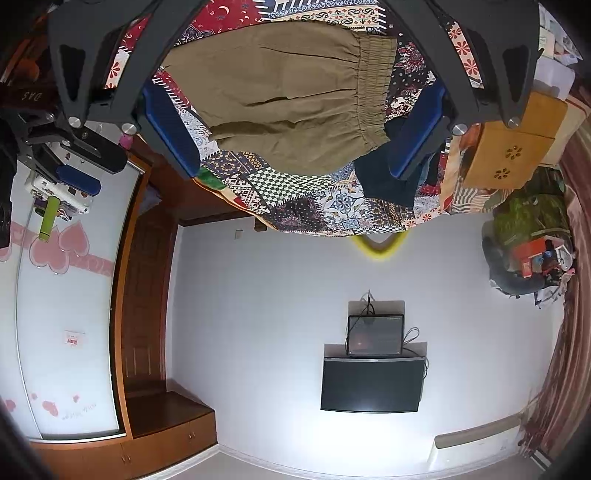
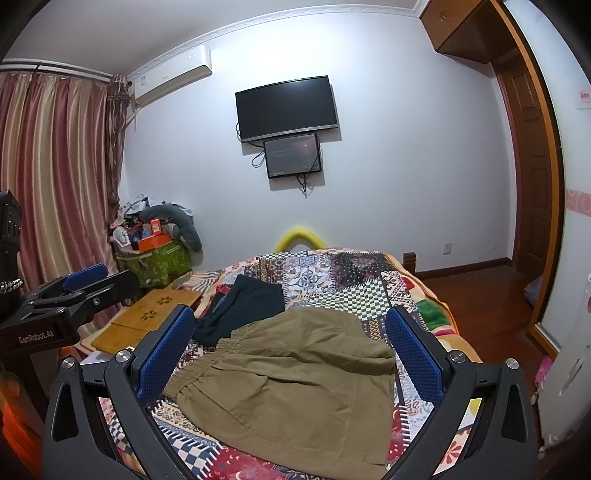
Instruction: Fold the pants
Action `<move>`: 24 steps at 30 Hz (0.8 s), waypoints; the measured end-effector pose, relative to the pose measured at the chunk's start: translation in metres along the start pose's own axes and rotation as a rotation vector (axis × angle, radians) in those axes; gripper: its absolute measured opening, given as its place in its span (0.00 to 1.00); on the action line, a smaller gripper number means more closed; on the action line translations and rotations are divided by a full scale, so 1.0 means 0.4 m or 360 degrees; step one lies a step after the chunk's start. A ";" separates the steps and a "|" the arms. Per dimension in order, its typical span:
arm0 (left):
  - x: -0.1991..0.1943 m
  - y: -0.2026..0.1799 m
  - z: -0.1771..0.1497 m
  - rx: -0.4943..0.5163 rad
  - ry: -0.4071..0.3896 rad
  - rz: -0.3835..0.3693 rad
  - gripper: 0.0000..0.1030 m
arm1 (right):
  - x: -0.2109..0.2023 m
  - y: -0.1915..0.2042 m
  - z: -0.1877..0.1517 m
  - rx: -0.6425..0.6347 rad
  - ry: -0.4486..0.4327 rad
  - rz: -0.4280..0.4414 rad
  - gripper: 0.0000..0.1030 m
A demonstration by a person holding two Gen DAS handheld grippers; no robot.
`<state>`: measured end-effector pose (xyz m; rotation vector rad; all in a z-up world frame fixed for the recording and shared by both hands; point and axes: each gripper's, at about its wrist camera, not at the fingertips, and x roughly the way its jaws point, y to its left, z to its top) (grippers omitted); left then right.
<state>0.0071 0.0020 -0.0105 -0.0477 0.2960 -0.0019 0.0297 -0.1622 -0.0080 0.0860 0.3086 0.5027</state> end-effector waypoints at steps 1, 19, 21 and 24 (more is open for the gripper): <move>0.000 0.000 0.000 0.0000 0.0000 -0.0001 1.00 | 0.000 0.000 0.001 0.0001 0.0000 -0.0001 1.00; 0.002 -0.001 0.001 0.0004 0.0000 0.0003 1.00 | -0.002 -0.004 0.003 0.0004 -0.0002 -0.0007 1.00; 0.002 -0.001 0.002 0.0003 0.0000 0.0004 1.00 | -0.002 -0.005 0.004 0.0006 0.0000 -0.0009 1.00; 0.002 0.000 0.000 0.0003 0.0000 0.0002 1.00 | -0.002 -0.009 0.007 0.0010 0.0000 -0.0009 1.00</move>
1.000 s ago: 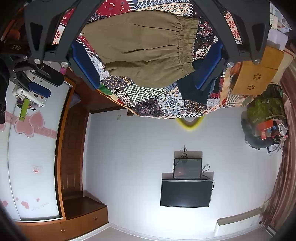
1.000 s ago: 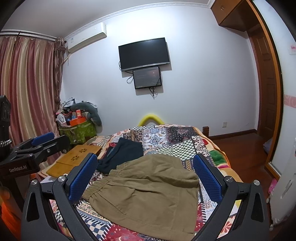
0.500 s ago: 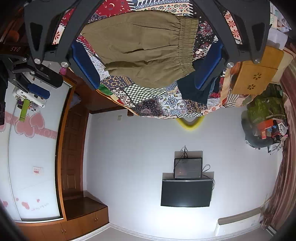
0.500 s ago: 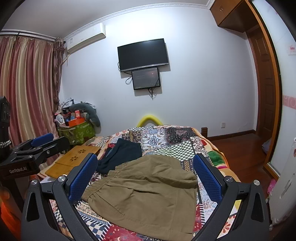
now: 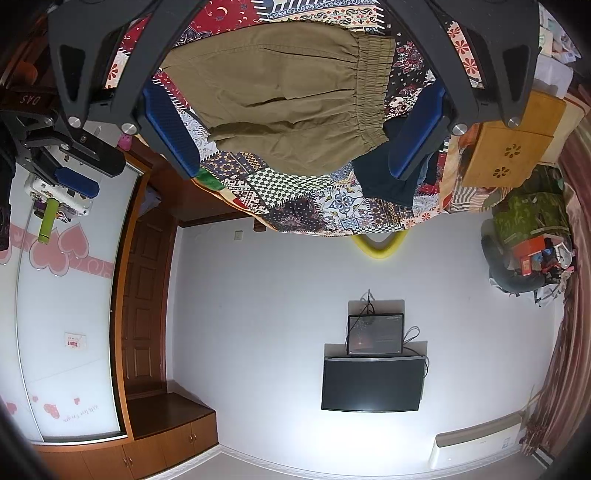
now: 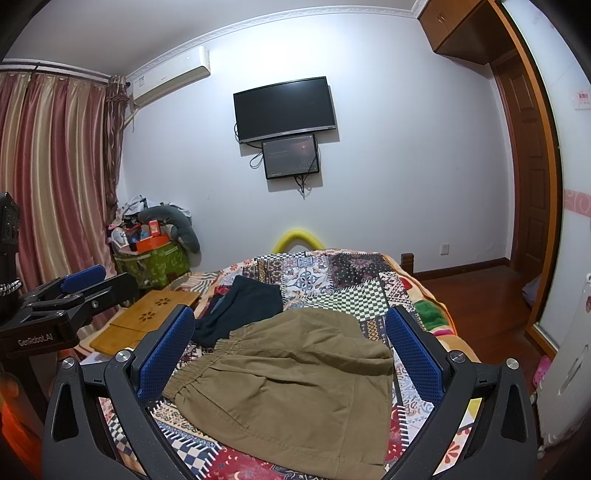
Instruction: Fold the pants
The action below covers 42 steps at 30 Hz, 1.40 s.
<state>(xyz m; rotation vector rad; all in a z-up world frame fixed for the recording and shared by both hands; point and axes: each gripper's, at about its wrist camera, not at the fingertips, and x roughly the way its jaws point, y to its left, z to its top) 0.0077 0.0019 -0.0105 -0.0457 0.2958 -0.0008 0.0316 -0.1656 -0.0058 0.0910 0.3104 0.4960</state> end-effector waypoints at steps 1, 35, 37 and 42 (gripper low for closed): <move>0.000 0.002 -0.001 -0.0002 0.0000 -0.0004 1.00 | 0.000 -0.001 0.001 0.0002 0.0001 0.0001 1.00; 0.256 0.072 -0.071 0.0081 0.0312 0.0126 1.00 | 0.176 -0.126 -0.110 0.0020 0.0303 -0.0229 1.00; 0.313 0.098 -0.093 0.0086 0.0407 0.0175 1.00 | 0.213 -0.149 -0.133 0.0015 0.0380 -0.0253 1.00; 0.440 0.164 -0.153 0.0091 0.0599 0.0242 1.00 | 0.300 -0.216 -0.181 0.0091 0.0581 -0.0224 0.99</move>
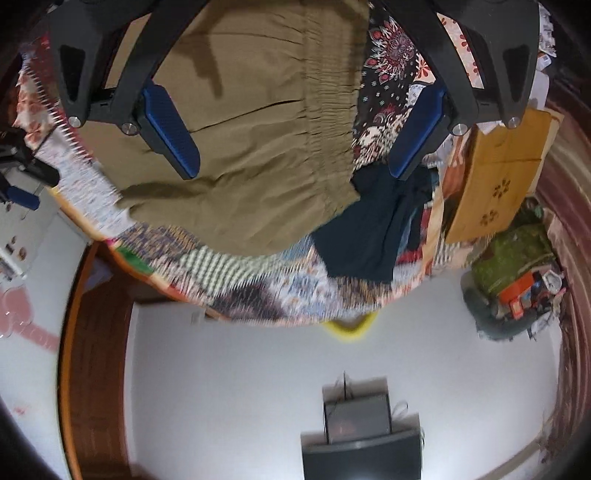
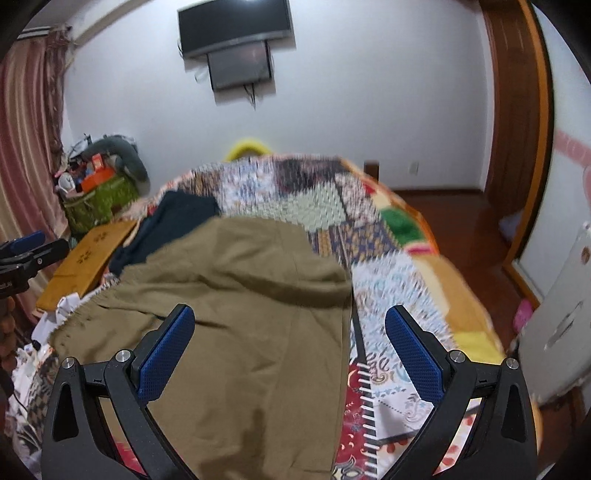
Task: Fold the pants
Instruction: 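Lower the right gripper onto the olive pants leg hem and close it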
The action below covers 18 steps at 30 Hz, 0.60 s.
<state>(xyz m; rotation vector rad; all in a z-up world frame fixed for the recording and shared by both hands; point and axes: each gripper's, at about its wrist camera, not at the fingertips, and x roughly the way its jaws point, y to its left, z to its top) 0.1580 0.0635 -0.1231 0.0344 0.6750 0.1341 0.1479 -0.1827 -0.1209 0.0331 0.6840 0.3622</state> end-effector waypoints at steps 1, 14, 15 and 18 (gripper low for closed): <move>0.031 0.013 -0.003 -0.0010 0.0044 -0.0011 1.00 | 0.030 -0.017 -0.003 0.0018 0.0052 0.0018 0.99; 0.300 0.143 -0.021 -0.0043 0.0507 -0.0056 0.86 | 0.268 -0.106 -0.006 0.0072 0.0480 0.0211 0.55; 0.317 0.149 -0.025 -0.0050 0.0537 -0.0072 0.85 | 0.283 -0.107 -0.008 0.0065 0.0510 0.0209 0.53; 0.344 0.158 -0.028 -0.0063 0.0590 -0.0106 0.85 | 0.322 -0.111 -0.009 0.0039 0.0578 0.0200 0.52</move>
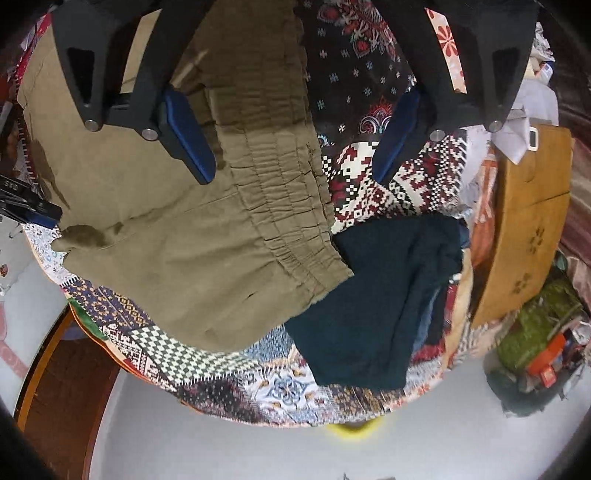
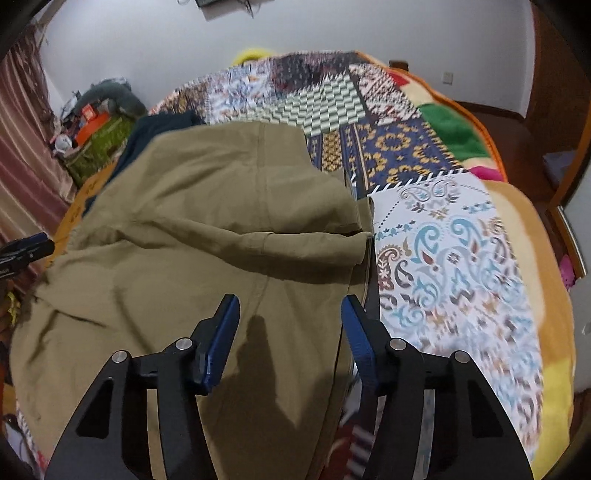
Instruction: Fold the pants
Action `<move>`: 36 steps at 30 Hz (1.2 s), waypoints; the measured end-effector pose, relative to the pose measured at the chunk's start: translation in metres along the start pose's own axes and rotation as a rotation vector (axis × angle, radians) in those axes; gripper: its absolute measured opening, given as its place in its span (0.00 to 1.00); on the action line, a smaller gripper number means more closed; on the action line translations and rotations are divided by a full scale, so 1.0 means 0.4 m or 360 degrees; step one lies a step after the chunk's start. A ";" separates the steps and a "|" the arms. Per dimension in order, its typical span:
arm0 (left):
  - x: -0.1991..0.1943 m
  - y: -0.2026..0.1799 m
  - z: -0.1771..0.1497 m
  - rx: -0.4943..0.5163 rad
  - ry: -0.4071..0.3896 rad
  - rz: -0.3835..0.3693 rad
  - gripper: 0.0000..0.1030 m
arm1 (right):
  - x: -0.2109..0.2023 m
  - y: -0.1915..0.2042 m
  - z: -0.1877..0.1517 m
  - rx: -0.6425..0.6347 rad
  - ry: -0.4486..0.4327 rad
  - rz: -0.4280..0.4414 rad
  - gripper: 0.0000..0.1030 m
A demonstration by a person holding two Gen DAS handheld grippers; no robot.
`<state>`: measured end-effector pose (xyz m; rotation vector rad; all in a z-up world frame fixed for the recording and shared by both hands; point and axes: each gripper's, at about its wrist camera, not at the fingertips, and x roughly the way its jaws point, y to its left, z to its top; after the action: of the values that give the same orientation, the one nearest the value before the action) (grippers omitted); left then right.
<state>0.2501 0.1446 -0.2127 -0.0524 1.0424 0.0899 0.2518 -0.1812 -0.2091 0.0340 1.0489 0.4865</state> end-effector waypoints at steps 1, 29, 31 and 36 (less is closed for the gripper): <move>0.008 0.002 0.002 -0.0001 0.0016 -0.0007 0.85 | 0.009 -0.002 0.001 -0.0004 0.0014 -0.0009 0.52; 0.037 -0.016 -0.025 0.0027 0.0026 -0.0083 0.58 | -0.062 0.019 0.000 -0.0206 -0.0129 -0.0137 0.04; 0.041 -0.012 -0.031 0.0006 0.0025 -0.0058 0.59 | -0.042 0.021 -0.005 -0.0216 -0.0102 -0.0151 0.04; 0.052 -0.012 -0.041 -0.0017 0.0028 -0.0008 0.62 | 0.024 0.014 -0.019 -0.0194 -0.0027 -0.0191 0.04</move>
<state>0.2469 0.1395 -0.2389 -0.0656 1.0595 0.0902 0.2470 -0.1740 -0.2193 -0.1318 0.9965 0.4396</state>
